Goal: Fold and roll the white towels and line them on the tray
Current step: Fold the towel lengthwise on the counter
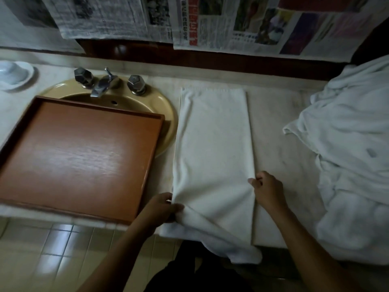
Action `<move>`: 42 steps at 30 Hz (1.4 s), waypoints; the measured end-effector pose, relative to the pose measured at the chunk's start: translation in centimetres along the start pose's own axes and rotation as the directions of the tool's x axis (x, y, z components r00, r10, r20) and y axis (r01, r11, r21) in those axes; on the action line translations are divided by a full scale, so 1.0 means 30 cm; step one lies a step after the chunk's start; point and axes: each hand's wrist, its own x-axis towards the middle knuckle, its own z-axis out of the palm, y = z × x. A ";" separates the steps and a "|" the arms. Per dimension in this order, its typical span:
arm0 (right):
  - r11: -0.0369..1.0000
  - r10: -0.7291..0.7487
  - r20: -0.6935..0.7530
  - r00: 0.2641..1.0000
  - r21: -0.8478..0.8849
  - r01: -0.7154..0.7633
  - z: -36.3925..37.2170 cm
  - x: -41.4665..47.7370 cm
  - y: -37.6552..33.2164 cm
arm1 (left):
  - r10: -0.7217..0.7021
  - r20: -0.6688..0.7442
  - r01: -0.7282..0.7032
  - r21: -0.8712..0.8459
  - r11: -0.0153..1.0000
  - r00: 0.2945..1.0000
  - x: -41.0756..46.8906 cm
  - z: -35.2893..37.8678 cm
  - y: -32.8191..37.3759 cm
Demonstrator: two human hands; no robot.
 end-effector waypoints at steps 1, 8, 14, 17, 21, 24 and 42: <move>1.000 -0.016 -0.008 1.000 0.019 0.017 -0.002 -0.015 0.006 | 0.026 -0.058 -0.024 0.029 0.999 0.998 -0.006 0.015 -0.011; 0.986 -0.163 0.047 0.986 0.052 0.160 -0.004 -0.255 0.078 | -0.008 -0.120 -0.021 -0.242 0.970 0.993 -0.100 0.128 -0.089; 0.782 -0.520 0.313 0.795 -0.200 0.591 0.066 -0.460 0.158 | 0.057 -0.091 -0.083 -0.320 0.944 0.994 -0.170 0.224 -0.165; 0.811 -0.506 0.311 0.804 -0.144 0.566 0.048 -0.495 0.141 | 0.097 -0.081 -0.123 -0.440 0.889 0.992 -0.185 0.232 -0.165; 0.877 -0.475 0.371 0.798 0.118 0.466 0.031 -0.561 0.117 | 0.134 -0.006 -0.113 -0.565 0.817 0.991 -0.212 0.211 -0.154; 0.901 -0.431 0.388 0.815 0.143 0.408 0.049 -0.586 0.127 | 0.115 -0.107 -0.152 -0.467 0.871 0.988 -0.209 0.186 -0.170; 0.975 0.086 0.136 0.987 0.193 -0.112 0.010 -0.306 0.143 | 0.245 -0.244 -0.272 -0.085 0.959 0.938 -0.102 -0.001 -0.174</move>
